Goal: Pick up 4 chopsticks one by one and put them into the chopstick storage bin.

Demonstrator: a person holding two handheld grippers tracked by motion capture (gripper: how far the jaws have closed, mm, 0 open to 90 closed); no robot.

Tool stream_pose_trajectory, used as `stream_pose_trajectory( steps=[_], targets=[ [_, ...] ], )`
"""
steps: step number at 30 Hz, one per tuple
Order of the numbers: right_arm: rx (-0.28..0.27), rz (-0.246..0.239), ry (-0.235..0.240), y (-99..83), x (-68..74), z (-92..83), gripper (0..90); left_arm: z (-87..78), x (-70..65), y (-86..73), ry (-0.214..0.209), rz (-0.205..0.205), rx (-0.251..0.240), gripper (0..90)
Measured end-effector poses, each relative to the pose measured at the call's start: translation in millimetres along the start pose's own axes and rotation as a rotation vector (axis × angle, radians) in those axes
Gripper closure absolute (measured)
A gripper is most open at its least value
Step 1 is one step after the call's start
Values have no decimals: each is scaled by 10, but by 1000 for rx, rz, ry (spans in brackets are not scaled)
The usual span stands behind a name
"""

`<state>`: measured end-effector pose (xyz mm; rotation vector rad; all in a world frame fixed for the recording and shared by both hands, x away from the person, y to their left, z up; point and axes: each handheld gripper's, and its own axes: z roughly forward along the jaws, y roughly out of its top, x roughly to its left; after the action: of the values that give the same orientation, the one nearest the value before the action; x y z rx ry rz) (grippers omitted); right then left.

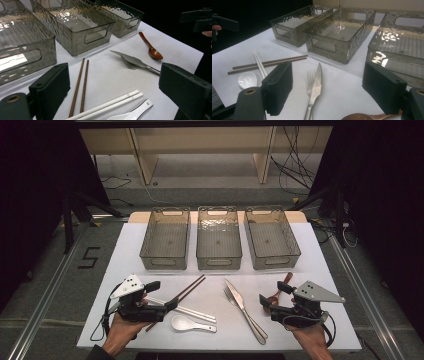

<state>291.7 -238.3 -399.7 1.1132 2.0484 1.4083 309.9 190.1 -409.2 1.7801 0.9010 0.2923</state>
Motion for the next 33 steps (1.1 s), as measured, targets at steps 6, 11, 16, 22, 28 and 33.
stream_pose_trajectory(
  steps=[6,11,16,22,28,33],
  targets=[
    [0,1,-1,1,-4,3,253,13,9,6,-3,-1,14,92],
    [1,-1,-4,6,-3,4,253,40,29,28,-9,-3,51,96],
    [2,2,1,8,-5,9,254,78,76,63,-22,6,125,96],
    [8,-7,15,12,0,20,255,113,65,189,-28,73,219,99],
    [18,-8,25,12,3,21,255,268,83,272,-51,149,346,110],
    [22,-11,39,12,6,30,255,368,115,280,-98,209,418,125]
  ],
)
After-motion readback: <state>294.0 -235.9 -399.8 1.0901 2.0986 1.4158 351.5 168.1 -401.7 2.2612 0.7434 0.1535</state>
